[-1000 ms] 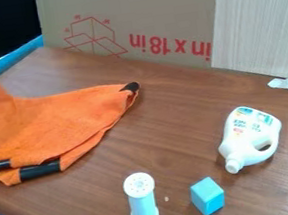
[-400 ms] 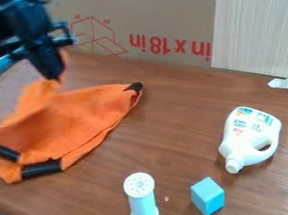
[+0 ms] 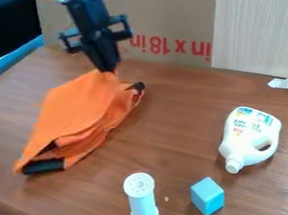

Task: Fold the cloth from bottom left to top right

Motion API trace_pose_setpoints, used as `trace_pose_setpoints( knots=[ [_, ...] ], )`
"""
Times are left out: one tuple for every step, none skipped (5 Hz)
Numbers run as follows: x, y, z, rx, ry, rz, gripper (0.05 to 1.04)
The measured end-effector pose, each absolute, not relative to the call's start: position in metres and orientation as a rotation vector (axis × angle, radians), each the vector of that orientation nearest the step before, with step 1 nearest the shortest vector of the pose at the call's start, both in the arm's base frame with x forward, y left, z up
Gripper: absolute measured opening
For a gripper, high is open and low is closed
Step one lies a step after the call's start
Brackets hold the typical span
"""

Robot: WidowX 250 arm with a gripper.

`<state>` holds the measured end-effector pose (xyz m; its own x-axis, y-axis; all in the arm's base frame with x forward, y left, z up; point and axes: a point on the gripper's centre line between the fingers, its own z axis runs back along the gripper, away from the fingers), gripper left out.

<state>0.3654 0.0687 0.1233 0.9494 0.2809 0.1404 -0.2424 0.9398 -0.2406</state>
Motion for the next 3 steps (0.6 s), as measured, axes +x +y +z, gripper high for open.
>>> trace_pose_setpoints(
  knots=[
    [0.371,0.057,0.121,-0.2,-0.185,0.208,0.478],
    [0.373,0.055,0.151,-0.195,-0.186,-0.03,0.777],
    [0.372,0.056,0.177,-0.222,-0.185,-0.267,0.997]
  ],
)
